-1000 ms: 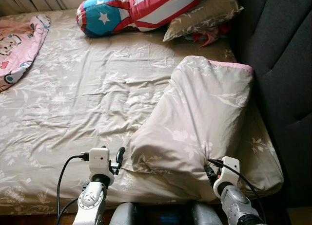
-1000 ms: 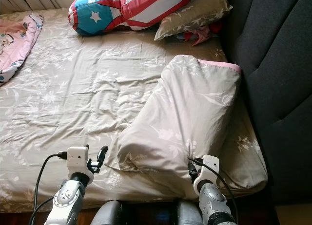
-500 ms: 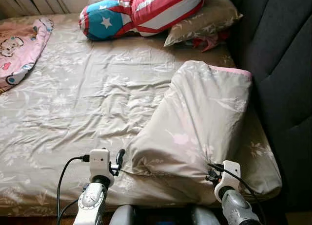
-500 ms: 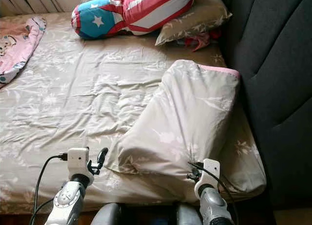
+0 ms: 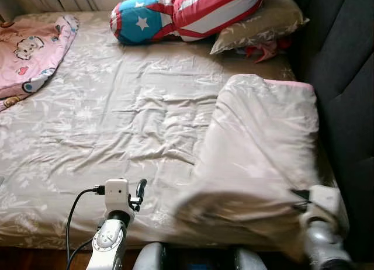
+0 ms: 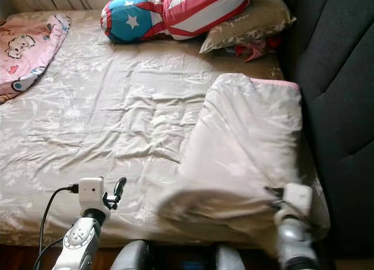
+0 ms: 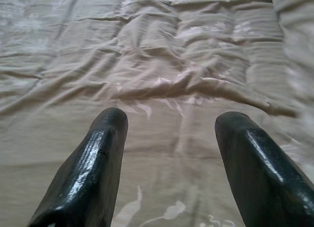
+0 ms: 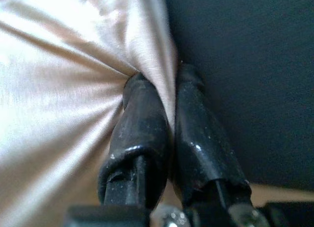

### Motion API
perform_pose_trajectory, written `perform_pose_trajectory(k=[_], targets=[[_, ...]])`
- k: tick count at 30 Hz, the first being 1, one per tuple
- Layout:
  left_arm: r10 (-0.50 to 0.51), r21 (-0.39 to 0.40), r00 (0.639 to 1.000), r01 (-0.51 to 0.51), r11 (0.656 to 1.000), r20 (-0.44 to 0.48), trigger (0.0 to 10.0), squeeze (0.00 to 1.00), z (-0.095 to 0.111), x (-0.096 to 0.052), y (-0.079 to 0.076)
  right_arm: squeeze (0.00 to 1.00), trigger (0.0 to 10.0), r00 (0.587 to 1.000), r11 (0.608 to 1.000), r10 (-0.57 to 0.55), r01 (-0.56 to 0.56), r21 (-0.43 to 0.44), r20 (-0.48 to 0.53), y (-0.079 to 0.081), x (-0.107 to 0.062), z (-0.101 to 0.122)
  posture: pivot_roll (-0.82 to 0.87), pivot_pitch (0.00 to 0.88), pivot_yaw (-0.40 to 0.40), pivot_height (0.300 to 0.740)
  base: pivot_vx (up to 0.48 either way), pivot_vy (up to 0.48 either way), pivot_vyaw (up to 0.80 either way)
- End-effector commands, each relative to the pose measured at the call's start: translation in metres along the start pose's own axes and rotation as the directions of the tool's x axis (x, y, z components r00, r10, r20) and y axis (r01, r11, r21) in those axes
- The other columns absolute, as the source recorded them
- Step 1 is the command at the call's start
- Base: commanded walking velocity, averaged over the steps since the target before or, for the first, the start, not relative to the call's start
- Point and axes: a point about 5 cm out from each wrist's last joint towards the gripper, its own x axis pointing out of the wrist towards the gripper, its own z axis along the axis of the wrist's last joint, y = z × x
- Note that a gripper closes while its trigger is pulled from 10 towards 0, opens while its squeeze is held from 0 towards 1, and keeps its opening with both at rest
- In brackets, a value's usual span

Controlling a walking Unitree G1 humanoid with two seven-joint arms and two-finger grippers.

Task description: Clean up the room

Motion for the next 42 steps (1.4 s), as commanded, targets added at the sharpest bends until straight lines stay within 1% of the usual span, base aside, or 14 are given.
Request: perform_pose_trajectory(k=[1, 8, 9, 15, 16, 17, 18, 22, 23, 28, 29, 33, 34, 42], targets=[[0.02, 0.004, 1.0, -0.02, 1.0, -0.021, 10.0, 0.0, -0.006, -0.004, 0.005, 0.0, 0.0, 0.979, 0.981, -0.194, 0.192, 0.031, 0.064, -0.04, 0.007, 0.015, -0.13, 0.223, 0.008, 0.666, 0.0, 0.0, 0.0], [0.015, 0.004, 1.0, -0.015, 1.0, -0.026, 10.0, 0.0, -0.007, -0.004, 0.004, 0.0, 0.0, 0.944, 0.947, -0.32, 0.321, -0.001, 0.081, -0.072, 0.009, 0.022, -0.14, 0.226, 0.01, 0.666, 0.0, 0.0, 0.0], [0.013, 0.005, 1.0, -0.013, 1.0, -0.028, 10.0, 0.0, -0.008, -0.004, 0.004, 0.0, 10.0, 0.96, 0.961, -0.271, 0.274, -0.038, 0.066, -0.061, 0.009, 0.017, -0.13, 0.226, 0.014, 0.666, 0.0, 0.0, 0.0], [0.01, 0.007, 1.0, -0.01, 1.0, -0.028, 10.0, 0.0, -0.008, -0.004, 0.003, 0.0, 10.0, 0.981, 0.982, -0.187, 0.188, -0.028, 0.048, -0.035, 0.005, 0.01, -0.12, 0.227, 0.018, 0.666, 0.0, 0.0, 0.0], [0.009, 0.007, 1.0, -0.009, 1.0, -0.027, 10.0, 0.0, -0.007, -0.003, 0.003, 0.44, 10.0, 0.984, 0.985, -0.167, 0.169, -0.039, 0.065, -0.028, 0.004, 0.011, -0.12, 0.229, 0.02, 0.666, 0.0, 0.0, 0.0], [0.009, 0.007, 1.0, -0.009, 1.0, -0.027, 10.0, 0.0, -0.007, -0.003, 0.003, 0.44, 10.0, 0.984, 0.985, -0.167, 0.169, -0.039, 0.065, -0.028, 0.004, 0.011, -0.12, 0.229, 0.02, 0.666, 0.0, 0.0, 0.0], [0.007, 0.006, 1.0, -0.007, 1.0, -0.027, 10.0, 0.0, -0.007, -0.003, 0.002, 1.0, 10.0, 0.984, 0.989, -0.131, 0.138, -0.05, 0.119, -0.016, 0.003, 0.018, -0.12, 0.231, 0.021, 0.666, 0.0, 0.0, 0.0], [0.005, 0.005, 1.0, -0.005, 1.0, -0.029, 10.0, 0.0, -0.007, -0.003, 0.002, 1.0, 10.0, 0.983, 0.991, -0.111, 0.12, -0.054, 0.147, -0.011, 0.002, 0.022, -0.12, 0.231, 0.021, 0.666, 0.0, 0.0, 0.0], [0.003, 0.005, 1.0, -0.003, 1.0, -0.031, 10.0, 0.0, -0.008, -0.003, 0.001, 0.01, 10.0, 0.982, 0.994, -0.088, 0.098, -0.055, 0.166, -0.007, 0.002, 0.026, -0.12, 0.232, 0.021, 0.666, 0.0, 0.0, 0.0], [0.001, -0.003, 0.999, -0.001, 1.0, -0.041, 10.0, 0.0, -0.011, -0.005, -0.002, 0.0, 10.0, 0.964, 0.995, 0.101, -0.102, -0.009, 0.245, 0.023, -0.004, 0.039, -0.12, 0.232, 0.021, 0.666, 0.0, 0.0, 0.0], [0.007, -0.014, 0.998, -0.008, 1.0, -0.063, 10.0, 0.0, -0.016, -0.006, -0.002, 0.0, 10.0, 0.927, 0.948, 0.298, -0.315, 0.041, 0.228, 0.055, -0.014, 0.033, -0.12, 0.228, 0.02, 0.666, 0.0, 0.0, 0.0], [0.023, -0.02, 0.996, -0.025, 0.999, -0.085, 10.0, 0.0, -0.019, -0.006, 0.001, 0.0, 10.0, 0.893, 0.905, 0.411, -0.424, 0.041, 0.182, 0.075, -0.025, 0.018, -0.12, 0.217, 0.021, 0.666, 0.0, 0.0, 0.0], [0.026, -0.016, 0.995, -0.028, 0.999, -0.097, 10.0, 0.0, -0.02, -0.006, 0.008, 0.0, 10.0, 0.846, 0.85, 0.521, -0.526, 0.014, 0.111, 0.097, -0.041, -0.005, -0.11, 0.215, 0.02, 0.666, 0.0, 0.0, 0.0], [0.105, 0.013, 0.97, -0.105, 0.994, -0.219, 10.0, 0.0, -0.039, -0.015, 0.035, 0.0, 10.0, 0.824, 0.826, 0.564, -0.564, 0.016, -0.05, 0.113, -0.063, -0.047, -0.1, 0.192, 0.026, 0.701, 0.0, 0.0, 0.0]])
